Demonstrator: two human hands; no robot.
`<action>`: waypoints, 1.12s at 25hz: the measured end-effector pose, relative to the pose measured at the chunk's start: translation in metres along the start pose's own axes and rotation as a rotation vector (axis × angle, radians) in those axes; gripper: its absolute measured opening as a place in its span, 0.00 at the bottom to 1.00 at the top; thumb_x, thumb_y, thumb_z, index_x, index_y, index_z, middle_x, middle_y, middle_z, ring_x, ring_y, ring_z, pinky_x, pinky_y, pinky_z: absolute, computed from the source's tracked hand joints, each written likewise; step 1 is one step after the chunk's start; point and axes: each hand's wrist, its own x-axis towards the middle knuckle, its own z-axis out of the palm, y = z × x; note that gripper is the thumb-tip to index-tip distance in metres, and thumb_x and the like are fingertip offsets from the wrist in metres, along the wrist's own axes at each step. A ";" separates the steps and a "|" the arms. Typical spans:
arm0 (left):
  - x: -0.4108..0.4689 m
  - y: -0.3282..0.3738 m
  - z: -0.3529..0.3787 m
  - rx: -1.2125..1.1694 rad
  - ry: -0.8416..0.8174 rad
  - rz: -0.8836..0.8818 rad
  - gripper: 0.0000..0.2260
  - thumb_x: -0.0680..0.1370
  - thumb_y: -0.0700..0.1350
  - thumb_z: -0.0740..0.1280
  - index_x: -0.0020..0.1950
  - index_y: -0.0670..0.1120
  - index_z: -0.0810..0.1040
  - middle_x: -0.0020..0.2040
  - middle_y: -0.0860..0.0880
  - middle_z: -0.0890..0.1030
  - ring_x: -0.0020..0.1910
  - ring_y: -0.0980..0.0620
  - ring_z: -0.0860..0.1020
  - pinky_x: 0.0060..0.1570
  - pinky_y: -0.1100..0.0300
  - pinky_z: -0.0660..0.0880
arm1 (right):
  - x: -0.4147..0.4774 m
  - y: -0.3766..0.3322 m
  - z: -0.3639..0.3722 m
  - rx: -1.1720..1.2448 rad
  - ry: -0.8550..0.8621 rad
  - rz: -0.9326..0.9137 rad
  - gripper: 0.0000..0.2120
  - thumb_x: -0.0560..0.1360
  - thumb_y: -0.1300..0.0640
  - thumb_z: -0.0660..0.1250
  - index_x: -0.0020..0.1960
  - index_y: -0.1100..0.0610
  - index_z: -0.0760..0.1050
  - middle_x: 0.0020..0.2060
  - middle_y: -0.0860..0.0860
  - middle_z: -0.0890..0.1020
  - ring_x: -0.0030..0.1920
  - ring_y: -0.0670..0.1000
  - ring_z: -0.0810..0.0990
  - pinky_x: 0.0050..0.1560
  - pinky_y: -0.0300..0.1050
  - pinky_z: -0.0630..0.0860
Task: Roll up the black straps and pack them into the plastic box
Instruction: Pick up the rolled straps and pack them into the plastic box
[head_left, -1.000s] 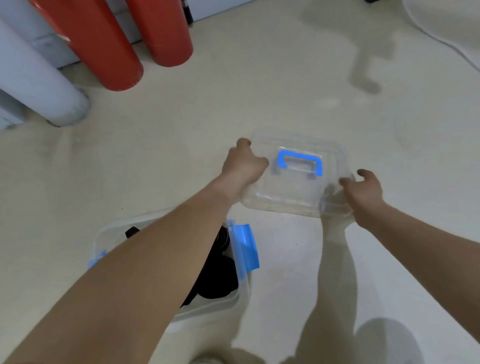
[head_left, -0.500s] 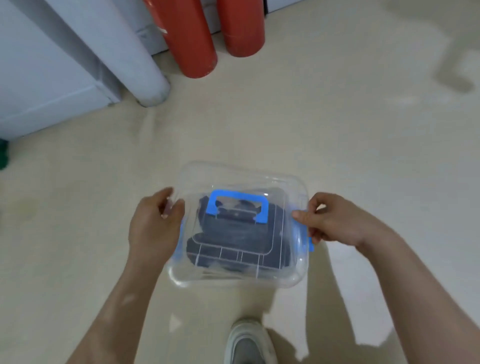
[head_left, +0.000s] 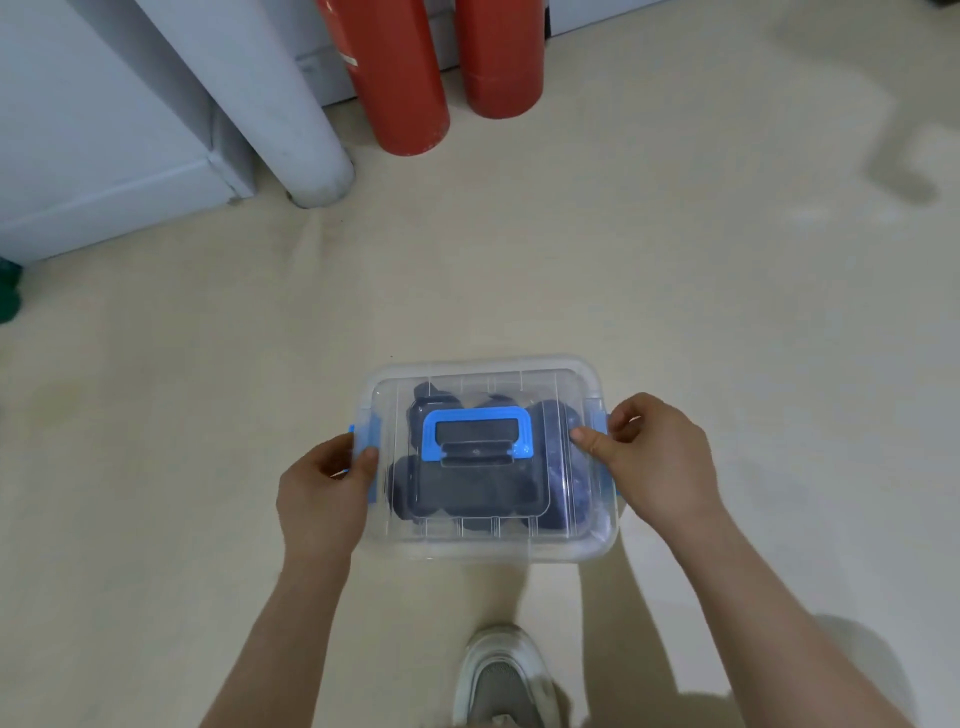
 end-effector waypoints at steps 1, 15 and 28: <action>-0.001 0.001 0.001 -0.026 0.012 -0.014 0.13 0.76 0.43 0.72 0.61 0.46 0.82 0.49 0.50 0.83 0.50 0.46 0.82 0.50 0.54 0.77 | -0.001 0.003 0.002 -0.030 0.065 -0.021 0.18 0.68 0.43 0.77 0.48 0.53 0.76 0.46 0.52 0.80 0.52 0.57 0.78 0.50 0.47 0.73; -0.022 0.003 0.015 0.256 0.139 0.126 0.07 0.80 0.45 0.65 0.43 0.45 0.80 0.33 0.44 0.79 0.34 0.43 0.75 0.33 0.57 0.67 | -0.021 -0.031 0.015 -0.473 -0.009 0.040 0.14 0.84 0.49 0.54 0.44 0.56 0.66 0.44 0.57 0.81 0.39 0.56 0.70 0.39 0.45 0.64; -0.029 0.005 0.023 0.507 0.040 0.167 0.12 0.83 0.46 0.60 0.50 0.37 0.74 0.46 0.37 0.76 0.47 0.35 0.75 0.41 0.53 0.60 | 0.026 -0.044 0.002 -0.881 -0.153 -0.265 0.27 0.78 0.65 0.60 0.72 0.71 0.56 0.59 0.64 0.78 0.58 0.64 0.79 0.48 0.49 0.71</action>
